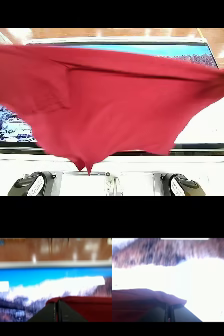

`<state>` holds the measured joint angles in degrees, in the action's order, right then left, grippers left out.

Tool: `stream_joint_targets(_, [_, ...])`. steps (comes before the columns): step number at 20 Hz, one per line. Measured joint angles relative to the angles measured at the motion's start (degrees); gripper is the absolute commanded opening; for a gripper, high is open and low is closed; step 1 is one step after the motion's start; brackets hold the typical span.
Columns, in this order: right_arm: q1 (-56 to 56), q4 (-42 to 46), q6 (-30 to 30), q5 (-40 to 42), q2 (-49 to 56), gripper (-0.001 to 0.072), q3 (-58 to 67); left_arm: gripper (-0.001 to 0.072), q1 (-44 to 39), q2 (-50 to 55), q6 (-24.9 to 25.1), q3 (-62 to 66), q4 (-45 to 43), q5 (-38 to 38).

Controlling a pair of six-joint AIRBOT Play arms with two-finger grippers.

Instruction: Fold the shirts.

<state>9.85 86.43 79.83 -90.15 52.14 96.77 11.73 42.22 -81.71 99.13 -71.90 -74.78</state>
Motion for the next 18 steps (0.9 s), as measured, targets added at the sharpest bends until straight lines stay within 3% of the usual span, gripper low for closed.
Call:
stream_joint_targets(3, [0.0,-1.77,0.07,3.34,9.07,0.0063,-6.75,0.0043,-0.04,7.06,0.0,-8.72,-0.02,1.44])
stream_joint_targets(6, [0.0,-5.16,0.09,12.98,20.31,0.0063,-10.54,0.0043,-0.04,18.05,0.02,-15.82,2.21,8.79])
stream_joint_targets(11, [-1.31,-15.37,-1.05,40.35,34.84,0.0063,-12.37,0.0043,-0.83,36.81,0.2,-19.26,12.28,27.63])
stream_joint_targets(14, [-4.26,-18.58,-5.05,58.27,40.98,0.0063,-12.66,0.0043,-3.43,44.65,1.09,-19.8,15.82,40.02])
stream_joint_targets(18, [-7.13,-20.37,-9.31,73.59,47.1,0.0063,-12.76,0.0043,-8.0,51.49,2.47,-20.02,17.99,53.37])
